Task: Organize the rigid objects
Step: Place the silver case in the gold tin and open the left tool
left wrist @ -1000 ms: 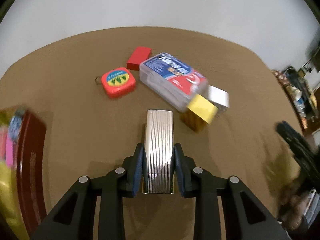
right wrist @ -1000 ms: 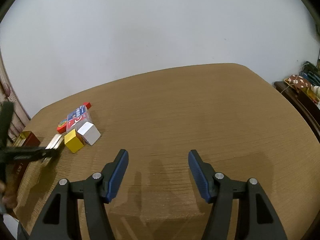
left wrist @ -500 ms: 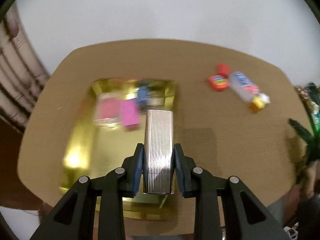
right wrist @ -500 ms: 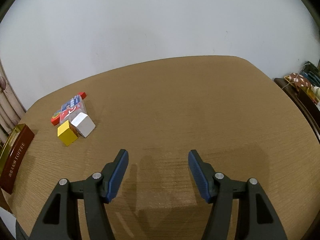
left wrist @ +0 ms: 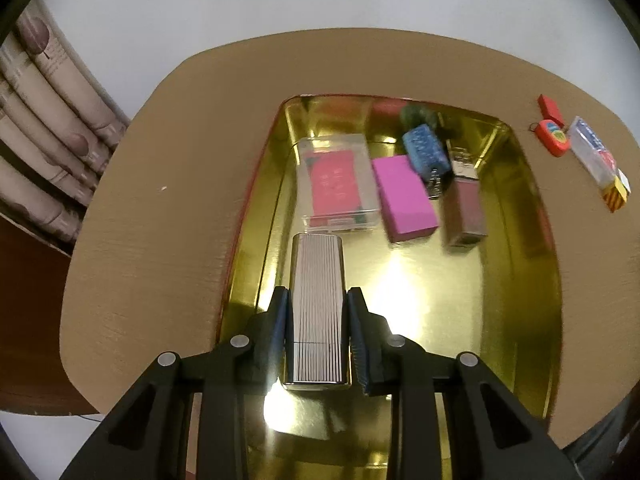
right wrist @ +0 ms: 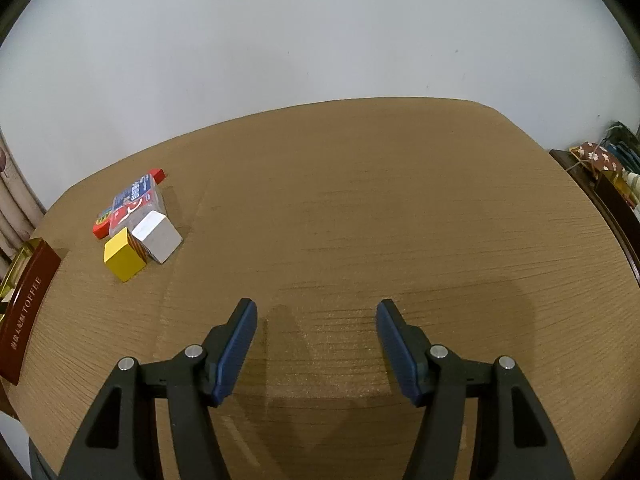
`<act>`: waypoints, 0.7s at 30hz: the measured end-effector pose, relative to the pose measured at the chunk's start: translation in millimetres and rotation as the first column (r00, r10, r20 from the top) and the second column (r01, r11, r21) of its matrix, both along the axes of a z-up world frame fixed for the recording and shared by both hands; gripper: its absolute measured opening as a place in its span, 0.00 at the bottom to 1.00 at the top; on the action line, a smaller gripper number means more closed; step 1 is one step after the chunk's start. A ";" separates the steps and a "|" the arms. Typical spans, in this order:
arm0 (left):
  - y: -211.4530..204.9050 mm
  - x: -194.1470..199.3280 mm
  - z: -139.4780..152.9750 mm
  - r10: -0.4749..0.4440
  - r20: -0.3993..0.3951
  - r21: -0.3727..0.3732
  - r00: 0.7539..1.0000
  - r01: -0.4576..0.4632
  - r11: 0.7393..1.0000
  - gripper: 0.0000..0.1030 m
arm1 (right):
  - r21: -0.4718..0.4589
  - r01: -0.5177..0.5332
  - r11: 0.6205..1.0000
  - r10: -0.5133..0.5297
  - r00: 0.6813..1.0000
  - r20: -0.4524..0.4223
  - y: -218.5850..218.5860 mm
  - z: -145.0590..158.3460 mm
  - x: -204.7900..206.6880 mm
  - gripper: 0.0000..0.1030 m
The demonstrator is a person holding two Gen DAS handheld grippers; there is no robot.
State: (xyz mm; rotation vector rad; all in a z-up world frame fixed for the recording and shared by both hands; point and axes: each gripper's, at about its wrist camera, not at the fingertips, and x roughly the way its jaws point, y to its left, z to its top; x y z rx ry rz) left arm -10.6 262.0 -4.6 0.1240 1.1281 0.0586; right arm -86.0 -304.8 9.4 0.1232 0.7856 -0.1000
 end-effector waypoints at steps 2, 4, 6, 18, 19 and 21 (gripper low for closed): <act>3.2 1.3 -3.3 0.007 0.003 0.013 1.000 -0.007 1.000 0.26 | 0.000 0.000 1.000 0.000 1.000 -0.002 0.6 -0.5 -0.1 0.62; 1.9 1.5 -5.7 0.006 0.002 0.028 1.000 -0.006 1.000 0.26 | 0.000 -0.001 1.000 0.001 1.000 -0.004 0.9 -0.4 0.1 0.62; 1.0 1.5 -5.7 0.006 0.008 0.039 1.000 -0.006 0.999 0.27 | 0.000 -0.001 1.000 0.001 1.000 -0.005 0.4 -0.4 -0.7 0.62; -4.7 -49.3 42.7 0.064 0.205 -0.109 0.977 -0.042 0.993 0.41 | 0.003 -0.012 1.000 0.013 1.000 -0.008 0.2 -0.4 -1.3 0.62; -10.3 -60.5 50.0 0.067 0.234 -0.135 0.970 -0.036 0.990 0.44 | 0.003 -0.017 1.000 0.017 1.000 -0.009 0.1 -0.9 -1.4 0.62; -23.7 -80.0 59.8 0.055 0.273 -0.172 0.960 -0.007 0.985 0.53 | 0.006 -0.044 0.999 0.044 0.999 -0.015 1.2 -0.9 -2.1 0.62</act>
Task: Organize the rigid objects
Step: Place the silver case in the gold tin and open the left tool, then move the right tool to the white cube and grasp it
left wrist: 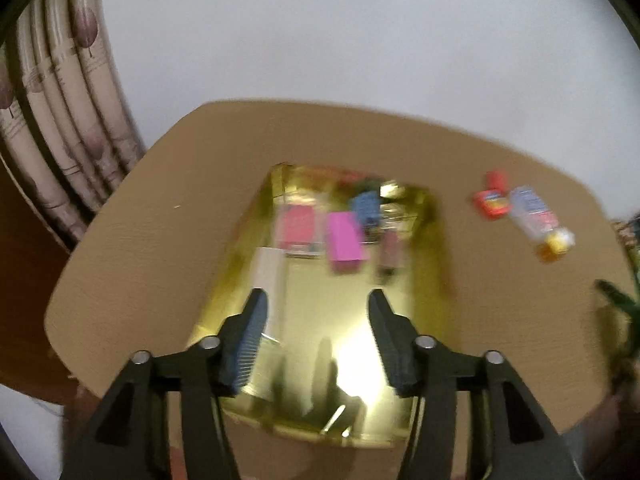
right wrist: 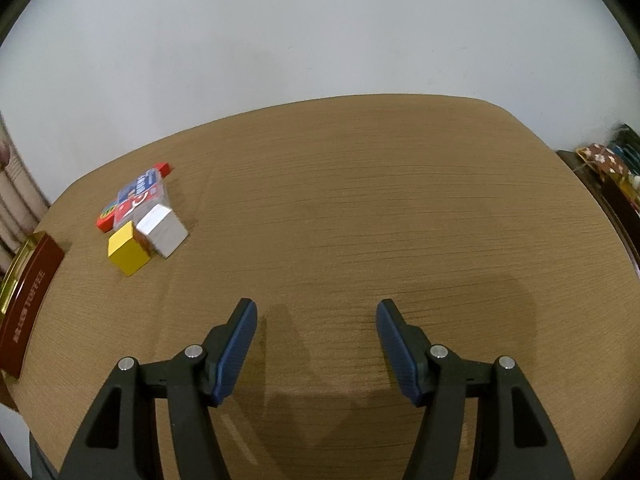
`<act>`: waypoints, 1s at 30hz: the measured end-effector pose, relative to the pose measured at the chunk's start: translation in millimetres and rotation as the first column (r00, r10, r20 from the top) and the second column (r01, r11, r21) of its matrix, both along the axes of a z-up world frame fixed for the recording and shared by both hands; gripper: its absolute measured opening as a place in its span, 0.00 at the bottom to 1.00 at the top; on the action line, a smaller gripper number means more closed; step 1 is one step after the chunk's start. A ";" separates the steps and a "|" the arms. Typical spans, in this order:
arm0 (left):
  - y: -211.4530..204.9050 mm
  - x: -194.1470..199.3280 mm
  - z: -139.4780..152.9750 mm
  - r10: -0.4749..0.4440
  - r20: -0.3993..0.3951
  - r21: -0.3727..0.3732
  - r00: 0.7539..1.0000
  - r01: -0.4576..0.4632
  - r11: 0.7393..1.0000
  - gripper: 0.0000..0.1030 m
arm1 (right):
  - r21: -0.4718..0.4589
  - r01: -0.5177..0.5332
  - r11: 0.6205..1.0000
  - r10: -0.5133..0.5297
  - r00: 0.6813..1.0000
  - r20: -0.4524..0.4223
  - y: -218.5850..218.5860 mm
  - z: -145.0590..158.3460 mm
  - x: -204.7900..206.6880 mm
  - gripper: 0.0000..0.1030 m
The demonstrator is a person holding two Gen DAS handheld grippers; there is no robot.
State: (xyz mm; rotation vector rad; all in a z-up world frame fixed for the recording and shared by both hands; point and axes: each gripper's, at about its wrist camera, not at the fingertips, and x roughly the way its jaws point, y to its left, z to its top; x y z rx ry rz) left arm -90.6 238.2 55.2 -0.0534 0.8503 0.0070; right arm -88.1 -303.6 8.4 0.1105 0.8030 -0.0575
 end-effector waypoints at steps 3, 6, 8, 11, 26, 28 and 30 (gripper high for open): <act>-23.8 -30.4 9.2 -0.029 0.048 -0.047 0.998 0.031 0.998 0.68 | 0.015 -0.060 0.998 0.061 0.998 -0.011 3.9 0.2 -1.2 0.62; -46.5 -54.9 4.8 -0.066 0.062 -0.148 0.996 0.074 0.986 0.72 | 0.026 -0.151 0.988 0.152 0.988 -0.028 15.4 2.6 -1.6 0.62; -62.5 -63.8 -5.2 -0.107 0.035 -0.203 0.994 0.112 0.973 0.73 | 0.019 -0.229 0.973 0.230 0.972 -0.039 28.8 7.3 2.2 0.62; -85.9 -71.3 -21.9 -0.165 -0.027 -0.226 0.986 0.154 0.962 0.72 | -0.025 -0.330 0.944 0.328 0.943 -0.047 49.0 17.1 12.5 0.62; -115.1 -78.5 -51.5 -0.194 -0.137 -0.211 0.971 0.163 0.964 0.73 | -0.220 -0.624 0.749 0.576 0.779 -0.249 103.7 27.1 94.9 0.62; -115.5 -77.5 -52.4 -0.200 -0.145 -0.218 0.969 0.166 0.962 0.74 | -0.225 -0.642 0.733 0.588 0.764 -0.266 107.4 24.0 98.2 0.62; -116.8 -76.4 -53.9 -0.203 -0.158 -0.215 0.966 0.168 0.962 0.74 | -0.237 -0.660 0.713 0.600 0.749 -0.280 110.9 21.7 102.1 0.62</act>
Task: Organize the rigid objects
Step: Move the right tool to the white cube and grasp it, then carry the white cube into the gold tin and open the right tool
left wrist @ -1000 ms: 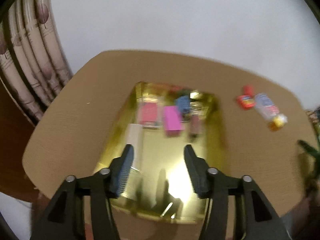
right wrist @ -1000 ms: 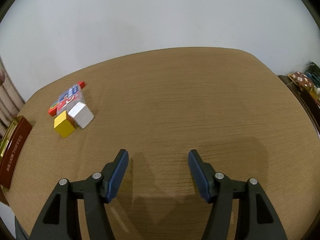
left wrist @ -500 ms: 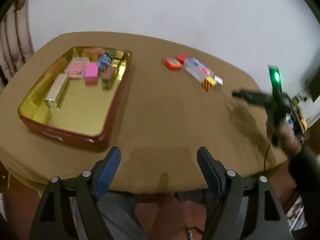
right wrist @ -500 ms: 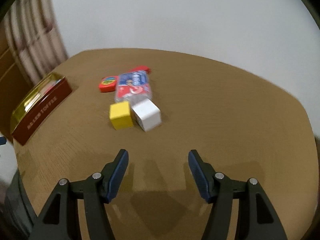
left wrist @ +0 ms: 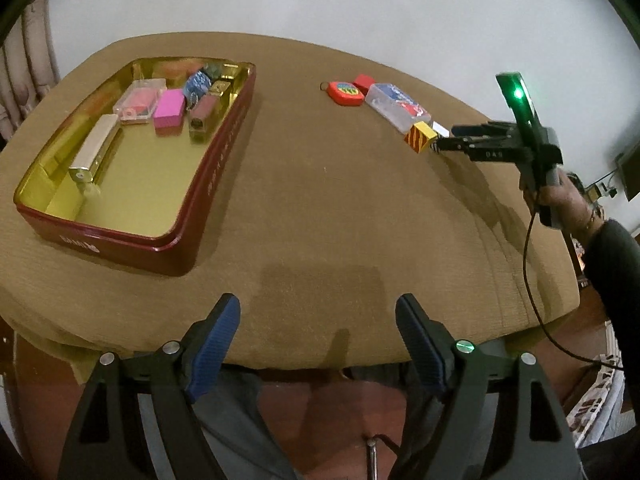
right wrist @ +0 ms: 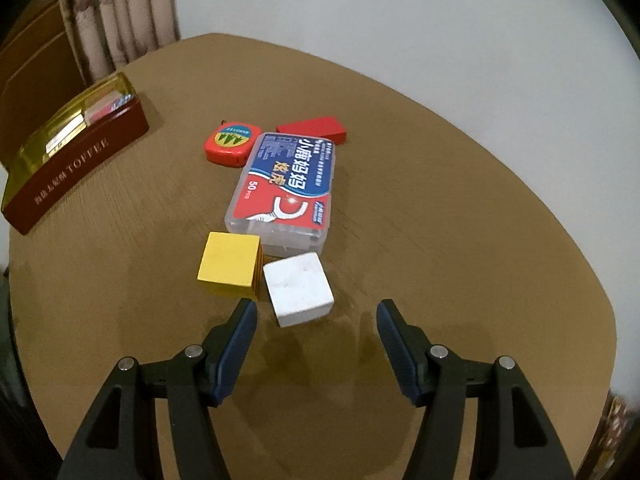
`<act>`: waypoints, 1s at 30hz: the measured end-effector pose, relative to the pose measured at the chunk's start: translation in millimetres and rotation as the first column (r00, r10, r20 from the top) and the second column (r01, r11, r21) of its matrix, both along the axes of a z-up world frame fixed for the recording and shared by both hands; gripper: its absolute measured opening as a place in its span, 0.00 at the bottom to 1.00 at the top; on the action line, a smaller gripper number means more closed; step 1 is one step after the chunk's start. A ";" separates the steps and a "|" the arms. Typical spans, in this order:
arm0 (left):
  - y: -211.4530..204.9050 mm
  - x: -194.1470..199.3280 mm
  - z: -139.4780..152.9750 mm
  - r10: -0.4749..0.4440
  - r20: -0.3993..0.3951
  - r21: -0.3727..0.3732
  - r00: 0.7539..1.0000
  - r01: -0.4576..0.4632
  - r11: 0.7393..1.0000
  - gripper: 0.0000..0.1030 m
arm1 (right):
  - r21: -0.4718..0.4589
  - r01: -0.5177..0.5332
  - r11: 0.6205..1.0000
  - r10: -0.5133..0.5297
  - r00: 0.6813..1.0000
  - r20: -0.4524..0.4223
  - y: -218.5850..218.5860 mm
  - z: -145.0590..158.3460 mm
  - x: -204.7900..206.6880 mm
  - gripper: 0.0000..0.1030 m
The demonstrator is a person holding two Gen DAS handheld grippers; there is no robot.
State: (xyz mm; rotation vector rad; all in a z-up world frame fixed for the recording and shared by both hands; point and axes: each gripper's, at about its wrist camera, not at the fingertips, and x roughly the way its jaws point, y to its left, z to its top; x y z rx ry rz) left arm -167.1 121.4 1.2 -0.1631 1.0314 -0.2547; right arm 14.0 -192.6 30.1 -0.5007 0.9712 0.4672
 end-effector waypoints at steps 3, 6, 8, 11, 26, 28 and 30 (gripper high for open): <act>-2.2 0.7 -3.4 -0.011 -0.020 0.009 1.000 0.011 1.000 0.75 | -0.008 -0.025 1.000 0.025 0.999 -0.020 10.8 -4.2 7.4 0.62; -3.3 1.9 -5.8 -0.013 -0.040 0.017 0.999 0.013 1.000 0.76 | -0.033 -0.051 0.998 0.049 0.997 -0.051 19.1 -13.0 16.5 0.49; -2.4 1.8 -6.3 -0.006 -0.046 0.018 0.999 0.007 1.000 0.76 | -0.079 -0.055 0.995 0.052 0.998 -0.044 24.9 -19.2 17.6 0.29; -0.5 2.7 -7.7 0.003 -0.065 0.012 0.998 -0.002 1.000 0.78 | -0.089 -0.034 0.995 0.032 0.999 -0.024 23.3 -19.4 14.6 0.29; 29.8 -44.0 5.0 0.096 0.048 0.038 0.994 -0.098 0.994 0.79 | 0.283 -0.106 0.953 0.106 0.994 0.016 147.4 73.8 -84.0 0.29; 40.3 -53.4 5.0 0.120 0.064 0.061 0.991 -0.124 0.990 0.79 | 0.335 -0.124 0.934 0.145 0.989 -0.035 197.9 73.7 -86.5 0.29; 51.0 -61.5 5.1 0.138 0.078 0.089 0.987 -0.145 0.985 0.80 | 0.350 -0.125 0.928 0.163 0.984 -0.079 240.8 65.6 -84.9 0.29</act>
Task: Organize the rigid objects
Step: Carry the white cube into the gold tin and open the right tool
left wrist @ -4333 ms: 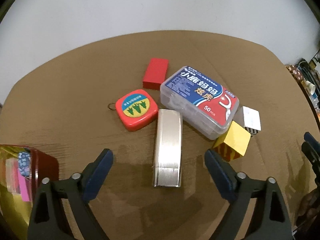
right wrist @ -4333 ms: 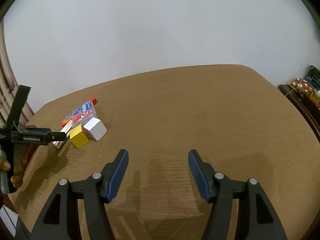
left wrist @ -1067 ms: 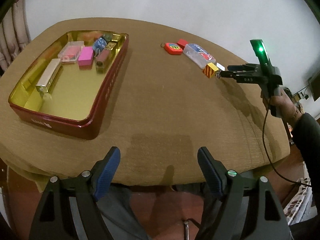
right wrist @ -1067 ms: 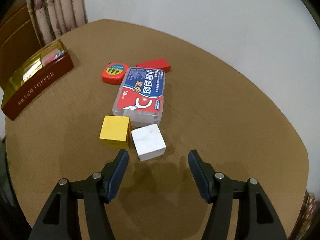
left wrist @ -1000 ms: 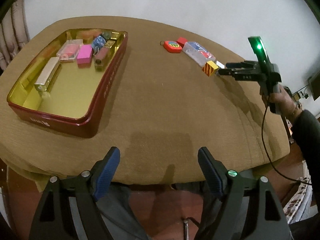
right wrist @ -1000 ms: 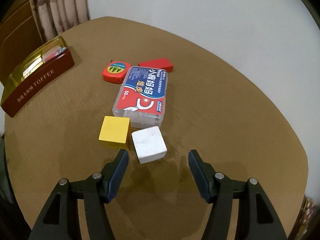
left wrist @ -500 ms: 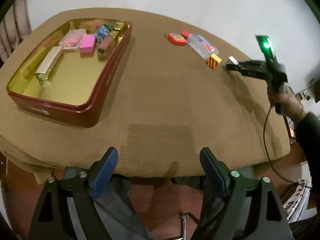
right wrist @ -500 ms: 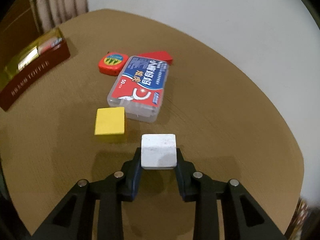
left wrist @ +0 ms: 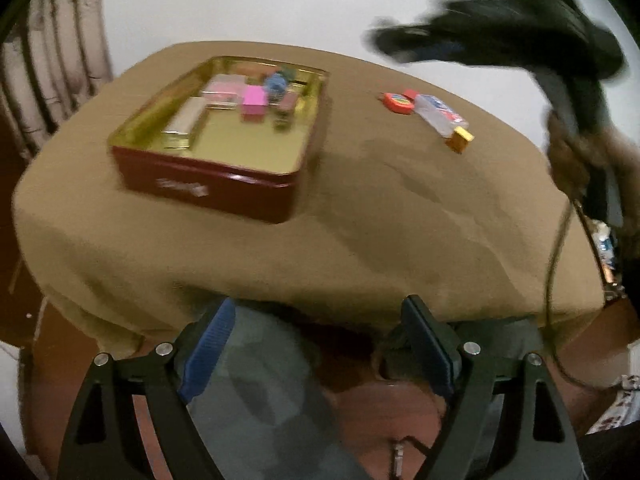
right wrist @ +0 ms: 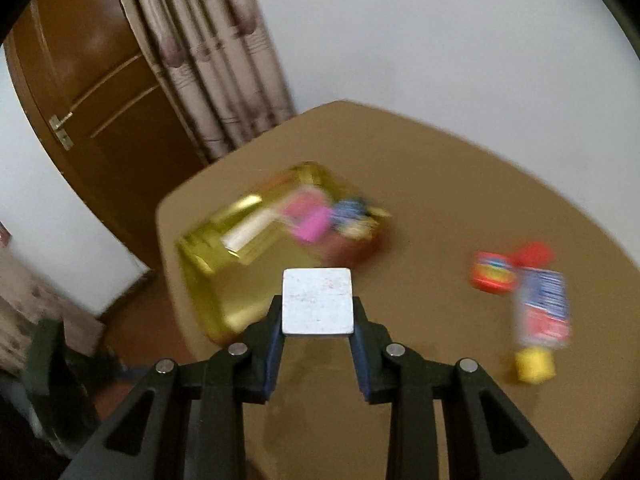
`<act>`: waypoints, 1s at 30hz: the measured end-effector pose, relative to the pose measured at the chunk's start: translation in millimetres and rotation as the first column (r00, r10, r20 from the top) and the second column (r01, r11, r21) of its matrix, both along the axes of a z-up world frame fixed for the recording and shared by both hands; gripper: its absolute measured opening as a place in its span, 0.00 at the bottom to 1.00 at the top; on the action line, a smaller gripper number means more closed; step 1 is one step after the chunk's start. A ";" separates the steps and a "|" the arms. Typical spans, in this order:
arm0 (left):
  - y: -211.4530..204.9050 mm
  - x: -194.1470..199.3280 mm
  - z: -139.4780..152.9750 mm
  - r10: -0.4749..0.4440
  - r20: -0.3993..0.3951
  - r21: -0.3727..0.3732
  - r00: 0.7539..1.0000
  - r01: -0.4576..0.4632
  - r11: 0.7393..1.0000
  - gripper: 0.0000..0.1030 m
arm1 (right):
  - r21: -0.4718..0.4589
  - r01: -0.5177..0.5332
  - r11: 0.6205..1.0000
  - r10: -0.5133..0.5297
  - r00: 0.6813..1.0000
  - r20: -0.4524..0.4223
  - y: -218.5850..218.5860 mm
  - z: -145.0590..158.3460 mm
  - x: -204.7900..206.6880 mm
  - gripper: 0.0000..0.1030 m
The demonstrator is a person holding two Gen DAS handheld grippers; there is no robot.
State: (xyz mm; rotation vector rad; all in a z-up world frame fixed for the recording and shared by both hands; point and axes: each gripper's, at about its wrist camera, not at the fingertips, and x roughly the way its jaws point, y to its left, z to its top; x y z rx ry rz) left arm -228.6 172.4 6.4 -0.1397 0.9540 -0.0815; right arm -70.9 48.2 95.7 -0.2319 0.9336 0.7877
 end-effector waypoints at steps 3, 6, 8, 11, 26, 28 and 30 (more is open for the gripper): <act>16.2 -9.2 -0.4 0.029 0.013 0.038 0.999 -0.030 0.999 0.80 | -0.025 -0.011 1.000 0.009 0.998 -0.061 57.8 -23.2 7.4 0.29; 31.2 -16.0 0.0 0.054 0.031 0.037 0.998 -0.055 0.998 0.82 | -0.099 0.013 0.995 -0.022 0.995 -0.098 104.8 -55.5 18.8 0.29; 42.2 -19.1 -0.2 0.072 0.040 0.016 0.997 -0.073 0.997 0.86 | -0.136 0.035 0.990 -0.054 0.990 -0.133 125.0 -74.5 29.3 0.29; 54.7 -18.9 -3.1 0.091 0.037 -0.034 0.995 -0.090 0.995 0.87 | -0.175 0.063 0.983 -0.091 0.983 -0.157 136.0 -93.2 37.0 0.29; 72.7 -19.7 -5.8 0.087 0.010 -0.109 0.996 -0.086 0.990 0.87 | -0.202 0.175 0.964 -0.218 0.952 -0.214 170.9 -127.0 73.6 0.32; 72.5 -18.7 -5.5 0.092 0.006 -0.115 0.996 -0.091 0.989 0.88 | -0.218 0.184 0.959 -0.225 0.957 -0.183 174.6 -120.9 75.9 0.33; 70.6 -18.3 -7.1 0.098 -0.003 -0.120 0.995 -0.098 0.988 0.88 | -0.197 0.185 0.963 -0.221 0.958 -0.181 173.4 -117.3 75.7 0.37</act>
